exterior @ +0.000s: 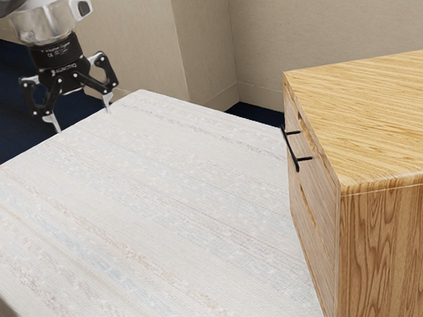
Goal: Pull the drawer handle with one arm to open the drawer
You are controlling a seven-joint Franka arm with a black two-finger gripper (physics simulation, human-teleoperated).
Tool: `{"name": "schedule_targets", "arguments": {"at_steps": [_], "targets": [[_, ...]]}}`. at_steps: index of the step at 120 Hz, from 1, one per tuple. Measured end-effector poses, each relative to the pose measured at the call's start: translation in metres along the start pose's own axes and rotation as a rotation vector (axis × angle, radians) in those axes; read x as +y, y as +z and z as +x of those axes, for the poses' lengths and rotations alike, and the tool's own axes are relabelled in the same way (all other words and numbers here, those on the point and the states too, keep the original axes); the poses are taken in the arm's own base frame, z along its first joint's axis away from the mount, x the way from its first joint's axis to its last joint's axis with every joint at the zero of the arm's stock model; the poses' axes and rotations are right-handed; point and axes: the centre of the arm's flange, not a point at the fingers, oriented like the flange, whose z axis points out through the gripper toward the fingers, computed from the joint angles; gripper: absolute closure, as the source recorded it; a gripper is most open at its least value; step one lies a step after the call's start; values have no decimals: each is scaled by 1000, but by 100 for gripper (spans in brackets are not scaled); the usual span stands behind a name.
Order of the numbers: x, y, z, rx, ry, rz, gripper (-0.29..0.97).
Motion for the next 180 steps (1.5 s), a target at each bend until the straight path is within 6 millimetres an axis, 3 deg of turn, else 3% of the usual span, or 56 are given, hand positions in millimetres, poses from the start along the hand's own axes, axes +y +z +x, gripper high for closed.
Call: {"name": "schedule_targets", "arguments": {"at_steps": [24, 40, 50, 63, 74, 93, 103, 120, 136, 160, 170, 180], "targets": [[27, 3, -41, -13, -90, 10, 2], [26, -4, -43, -11, -181, -2, 2], [13, -42, -41, 29, -251, -58, 2], [-3, -90, -55, 67, -303, -125, 2], [16, -102, -92, 67, -251, -169, 2], [69, -106, -187, 57, -83, -281, 2], [78, -110, -211, 51, -55, -316, 2], [81, -112, -209, 59, -96, -345, 2], [89, -95, -211, 69, -125, -349, 3], [86, -101, -200, 81, -166, -411, 3], [75, -79, -186, 63, -196, -403, 3], [90, -54, -165, 23, -203, -434, 3]]}}
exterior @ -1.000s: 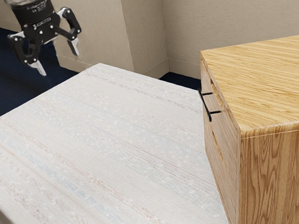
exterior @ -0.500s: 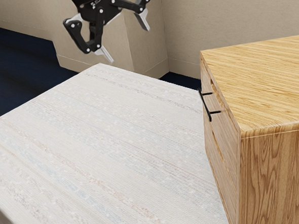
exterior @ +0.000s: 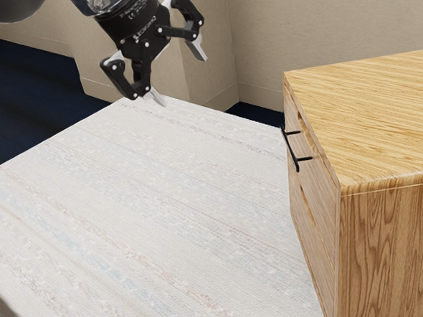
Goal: Pull the drawer handle with one arm to open the drawer
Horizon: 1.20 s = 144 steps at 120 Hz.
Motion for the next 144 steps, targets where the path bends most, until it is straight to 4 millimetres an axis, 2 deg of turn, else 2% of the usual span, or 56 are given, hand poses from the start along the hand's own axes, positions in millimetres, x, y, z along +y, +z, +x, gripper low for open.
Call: {"name": "schedule_targets", "arguments": {"at_steps": [11, 28, 47, 60, 67, 83, 93, 100, 106, 134, 144], "targets": [[17, 25, -15, -53, 48, -59, 4], [26, 27, -55, -168, 137, -147, 4], [4, 15, -72, -242, 186, -200, 5], [-5, 37, -91, -286, 233, -202, 7], [-13, 56, -96, -294, 247, -194, 7], [-27, 76, -94, -290, 260, -203, 9], [-35, 88, -80, -285, 248, -204, 10], [-51, 97, -68, -295, 232, -203, 10], [-57, 99, -64, -301, 233, -214, 10], [-59, 106, -61, -302, 273, -250, 11], [-57, 104, -41, -283, 264, -266, 11]]}}
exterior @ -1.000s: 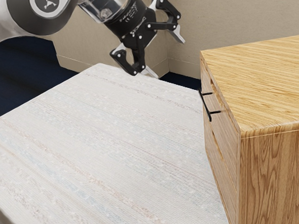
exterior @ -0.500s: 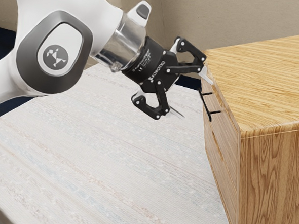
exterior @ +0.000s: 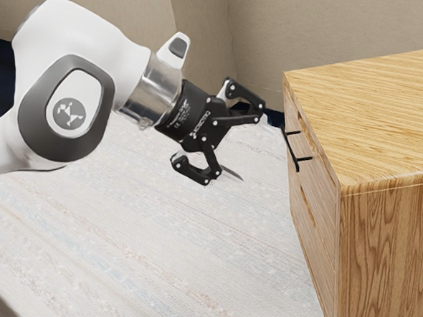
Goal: Pull the drawer handle with one arm to open the drawer
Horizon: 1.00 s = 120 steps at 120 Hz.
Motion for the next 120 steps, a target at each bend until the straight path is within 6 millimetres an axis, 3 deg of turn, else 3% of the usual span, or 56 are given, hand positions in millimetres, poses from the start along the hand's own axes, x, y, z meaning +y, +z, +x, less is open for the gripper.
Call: {"name": "schedule_targets", "arguments": {"at_steps": [12, 24, 43, 52, 73, 96, 120], "targets": [[-4, -12, 26, 26, -5, -17, 11], [-6, -16, 38, 33, 10, -30, 11], [-8, 15, 56, 5, 6, -31, 13], [-9, 20, 59, 0, 17, -37, 13], [-6, 28, 59, -5, 53, -56, 14], [11, 39, 28, -30, 135, -80, 14], [8, 49, 26, -38, 151, -79, 19]]}}
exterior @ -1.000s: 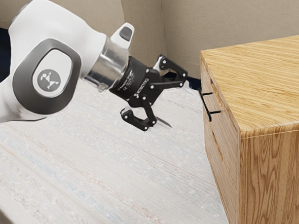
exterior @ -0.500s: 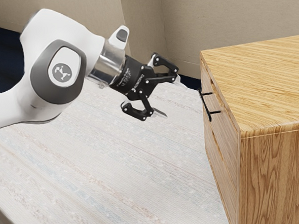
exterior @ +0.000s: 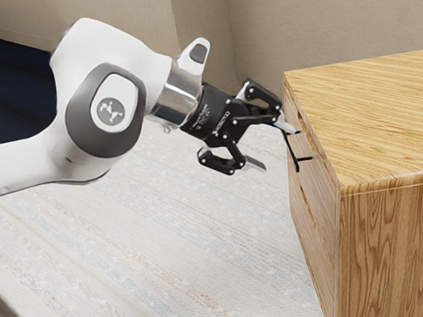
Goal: Pull the drawer handle with one arm to open the drawer
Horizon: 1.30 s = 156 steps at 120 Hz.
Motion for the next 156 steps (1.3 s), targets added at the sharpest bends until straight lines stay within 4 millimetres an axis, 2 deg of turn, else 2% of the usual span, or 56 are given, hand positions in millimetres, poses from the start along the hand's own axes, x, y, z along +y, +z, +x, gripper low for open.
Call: {"name": "schedule_targets", "arguments": {"at_steps": [32, 88, 104, 131, 156], "targets": [[-4, 13, -2, -12, 15, 27, 25], [-9, 10, -2, -22, 7, 80, 29], [-9, 6, -2, -19, 13, 91, 32], [-11, -3, 0, -3, 19, 129, 46], [-14, -20, 3, -4, -1, 136, 52]]}}
